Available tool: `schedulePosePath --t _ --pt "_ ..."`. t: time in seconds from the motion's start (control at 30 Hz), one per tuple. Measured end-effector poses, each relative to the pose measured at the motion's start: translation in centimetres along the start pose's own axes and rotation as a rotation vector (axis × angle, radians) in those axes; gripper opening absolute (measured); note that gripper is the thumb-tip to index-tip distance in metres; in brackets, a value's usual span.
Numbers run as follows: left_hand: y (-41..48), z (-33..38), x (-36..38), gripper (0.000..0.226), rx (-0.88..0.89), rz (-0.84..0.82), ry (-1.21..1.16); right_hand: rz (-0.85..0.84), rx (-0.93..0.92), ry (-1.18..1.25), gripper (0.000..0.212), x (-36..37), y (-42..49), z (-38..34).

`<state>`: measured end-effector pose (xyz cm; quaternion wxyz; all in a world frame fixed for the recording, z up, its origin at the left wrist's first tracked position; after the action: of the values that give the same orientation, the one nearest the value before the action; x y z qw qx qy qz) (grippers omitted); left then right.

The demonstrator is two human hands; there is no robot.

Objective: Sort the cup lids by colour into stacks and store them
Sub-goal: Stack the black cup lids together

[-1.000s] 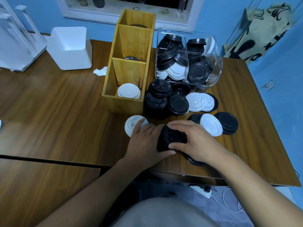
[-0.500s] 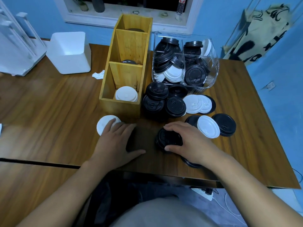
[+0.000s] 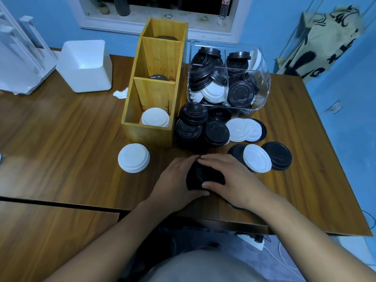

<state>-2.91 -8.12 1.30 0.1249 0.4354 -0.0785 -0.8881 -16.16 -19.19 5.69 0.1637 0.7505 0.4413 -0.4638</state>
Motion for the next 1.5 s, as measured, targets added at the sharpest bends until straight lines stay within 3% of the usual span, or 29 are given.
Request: schedulePosePath --t 0.2,0.3,0.4,0.47,0.57,0.63,0.83,0.97,1.13,1.5 --pt "0.2 0.0 0.1 0.088 0.023 0.012 0.01 -0.066 -0.032 -0.144 0.064 -0.2 1.3 -0.6" --pt "0.1 0.1 0.1 0.083 0.009 0.03 -0.008 -0.109 -0.036 -0.055 0.058 -1.2 1.8 -0.5" --pt "0.1 -0.1 -0.2 0.084 -0.031 0.08 -0.014 0.197 0.037 0.079 0.047 -4.1 3.2 0.9" --pt "0.2 -0.3 -0.3 0.086 -0.07 0.1 -0.021 0.343 0.172 -0.06 0.056 -5.8 4.7 1.8" --pt "0.2 -0.3 -0.2 0.086 -0.071 0.101 -0.006 0.277 0.269 -0.309 0.079 -5.7 7.0 2.3" --pt "0.2 -0.2 -0.2 0.087 -0.07 0.099 -0.003 0.257 0.258 -0.339 0.08 -5.1 7.9 2.2" --pt "0.2 -0.4 -0.2 0.09 -0.09 0.074 -0.01 0.324 0.136 -0.074 0.072 -5.9 5.1 1.9" --pt "0.2 -0.6 0.0 0.091 -0.085 0.08 -0.013 0.195 -0.004 0.051 0.068 -5.5 1.2 0.9" --pt "0.2 -0.8 0.4 0.093 -0.057 0.106 -0.019 0.011 -0.095 0.02 0.072 -2.3 0.5 -0.1" --pt "0.3 -0.5 0.0 0.097 -0.07 0.071 -0.026 -0.036 -0.056 -0.089 0.078 -1.4 1.4 -0.4"
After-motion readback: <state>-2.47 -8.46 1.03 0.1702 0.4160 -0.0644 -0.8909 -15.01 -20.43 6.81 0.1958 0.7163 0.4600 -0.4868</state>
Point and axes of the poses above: each hand's wrist, its own y-axis towards the middle knuckle, its own x-axis out of the palm, z = x × y, the point moved 4 cm from there along y, towards the middle knuckle, and after that the axes turned 11 degrees about x, right-handed, at the moved point
